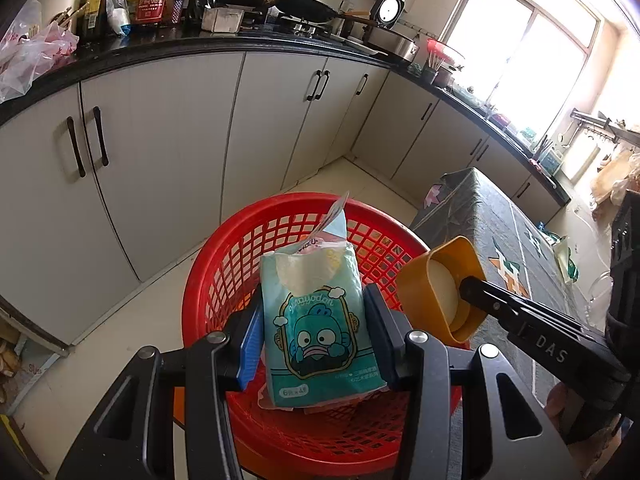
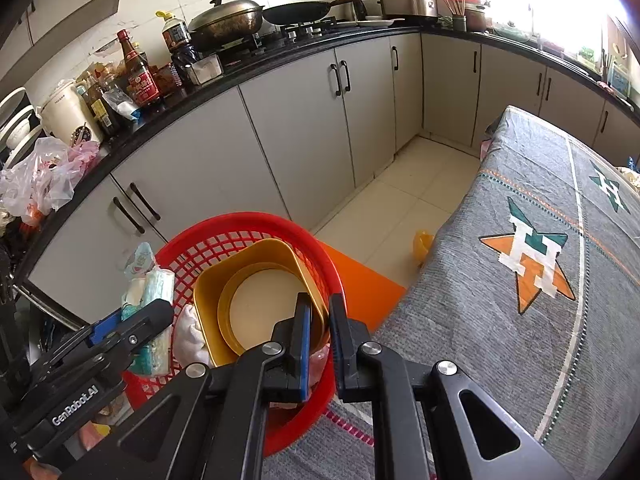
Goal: Collect trash
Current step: 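Lower both items into the basket and open both tools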
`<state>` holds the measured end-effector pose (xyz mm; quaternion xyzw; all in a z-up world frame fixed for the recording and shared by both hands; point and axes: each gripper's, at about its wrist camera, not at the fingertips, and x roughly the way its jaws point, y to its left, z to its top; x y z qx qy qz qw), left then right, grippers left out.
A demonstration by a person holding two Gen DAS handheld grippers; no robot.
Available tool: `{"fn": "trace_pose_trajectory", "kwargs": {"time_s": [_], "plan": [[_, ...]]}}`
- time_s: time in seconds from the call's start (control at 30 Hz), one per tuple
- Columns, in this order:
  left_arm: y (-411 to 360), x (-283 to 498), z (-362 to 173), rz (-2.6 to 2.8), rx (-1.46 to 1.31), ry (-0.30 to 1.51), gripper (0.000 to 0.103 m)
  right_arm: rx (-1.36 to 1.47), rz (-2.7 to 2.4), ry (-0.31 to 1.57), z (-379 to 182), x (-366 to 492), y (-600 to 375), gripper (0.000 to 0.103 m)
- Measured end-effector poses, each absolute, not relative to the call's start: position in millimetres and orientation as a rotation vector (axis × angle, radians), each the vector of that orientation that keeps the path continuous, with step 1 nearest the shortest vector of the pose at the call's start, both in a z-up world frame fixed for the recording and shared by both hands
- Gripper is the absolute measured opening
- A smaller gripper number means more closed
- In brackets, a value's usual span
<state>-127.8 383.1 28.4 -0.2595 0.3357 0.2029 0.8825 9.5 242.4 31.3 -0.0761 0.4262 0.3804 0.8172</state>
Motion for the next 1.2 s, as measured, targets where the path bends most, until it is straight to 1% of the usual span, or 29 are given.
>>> {"fn": "trace_pose_trajectory", "kwargs": {"time_s": [0.63,1.2], "plan": [[379.3,-129.0,10.9,0.401,-0.539,0.732,0.045,-0.176,0.796,0.931,18.8,11.8,255.7,0.010],[374.0,-130.9,7.2,0.389,-0.531,0.738,0.045,-0.179,0.792,0.944,13.9,17.0,273.5,0.010]]}}
